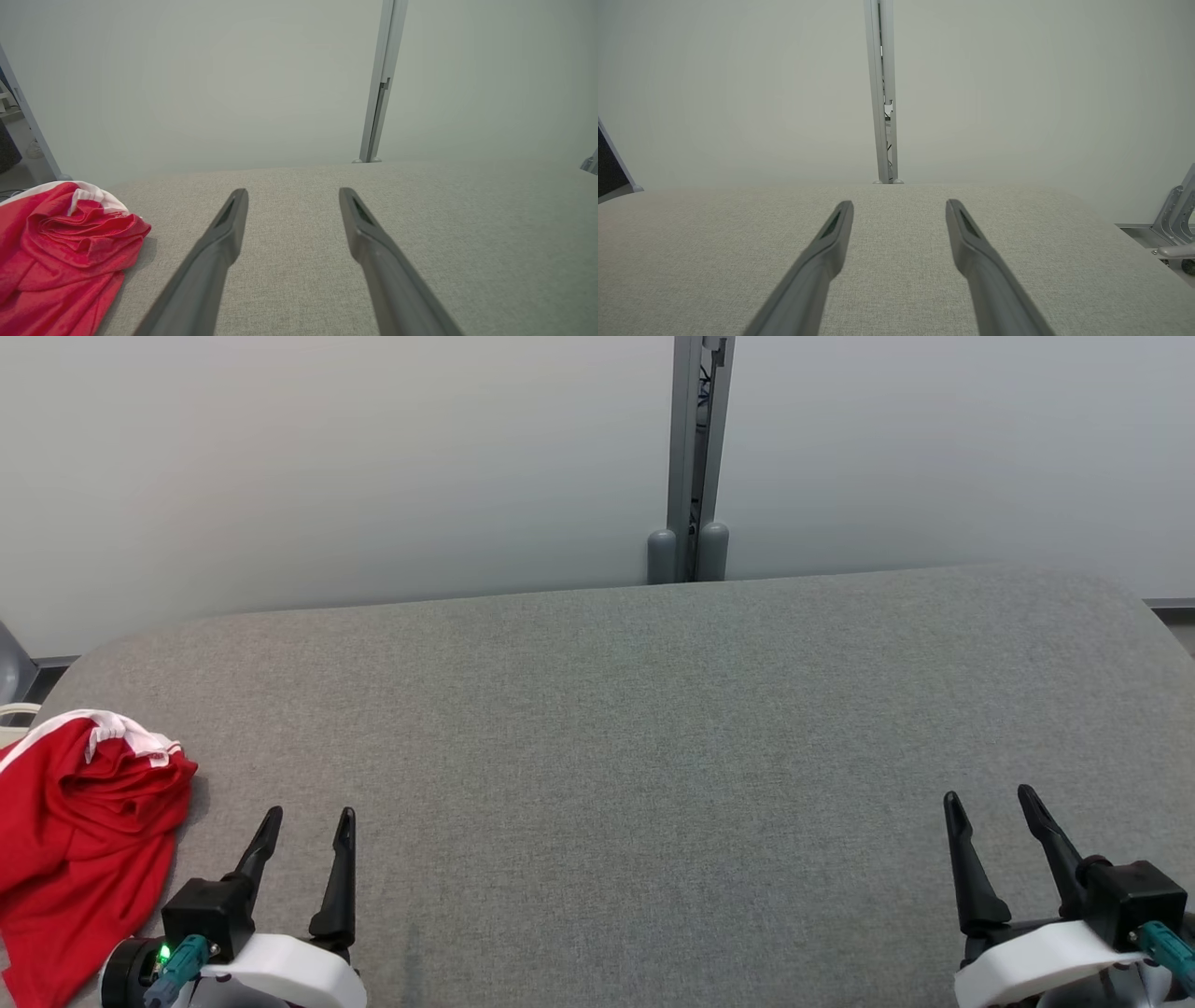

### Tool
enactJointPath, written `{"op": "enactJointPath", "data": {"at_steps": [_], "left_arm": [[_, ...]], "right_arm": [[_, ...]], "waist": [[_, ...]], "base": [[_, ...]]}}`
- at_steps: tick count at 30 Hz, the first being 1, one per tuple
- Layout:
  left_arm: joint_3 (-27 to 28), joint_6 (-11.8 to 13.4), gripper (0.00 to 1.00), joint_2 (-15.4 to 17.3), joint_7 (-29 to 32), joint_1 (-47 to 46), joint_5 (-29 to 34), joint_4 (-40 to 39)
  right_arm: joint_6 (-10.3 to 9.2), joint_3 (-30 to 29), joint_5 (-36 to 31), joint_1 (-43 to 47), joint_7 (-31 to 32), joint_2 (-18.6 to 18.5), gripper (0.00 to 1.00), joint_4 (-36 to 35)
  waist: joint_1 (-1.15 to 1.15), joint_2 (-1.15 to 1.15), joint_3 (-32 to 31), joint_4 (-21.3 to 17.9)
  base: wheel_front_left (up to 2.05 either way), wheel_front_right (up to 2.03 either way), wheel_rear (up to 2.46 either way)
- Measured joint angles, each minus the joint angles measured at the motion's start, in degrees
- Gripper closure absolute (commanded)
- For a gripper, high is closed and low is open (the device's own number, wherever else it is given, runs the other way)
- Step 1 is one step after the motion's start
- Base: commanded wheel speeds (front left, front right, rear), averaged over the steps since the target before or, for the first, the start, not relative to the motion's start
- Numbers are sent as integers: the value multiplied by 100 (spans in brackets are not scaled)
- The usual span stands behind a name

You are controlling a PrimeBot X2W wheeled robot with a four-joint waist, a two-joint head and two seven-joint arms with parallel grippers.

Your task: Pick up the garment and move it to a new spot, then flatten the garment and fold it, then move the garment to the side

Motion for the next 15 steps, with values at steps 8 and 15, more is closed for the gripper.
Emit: {"op": "enactJointPath", "data": {"at_steps": [8, 15], "left_arm": [[-22, 34, 0, 9, -54, 3, 165, 24], [-19, 59, 0, 13, -68, 3, 137, 43]], "right_arm": [[0, 15, -219, 11, -49, 14, 0, 4], [0, 14, -241, 18, -48, 19, 0, 7]], "waist": [[0, 0, 3, -27], [0, 0, 21, -39]], "base": [[0, 0, 0], [0, 0, 0]]}}
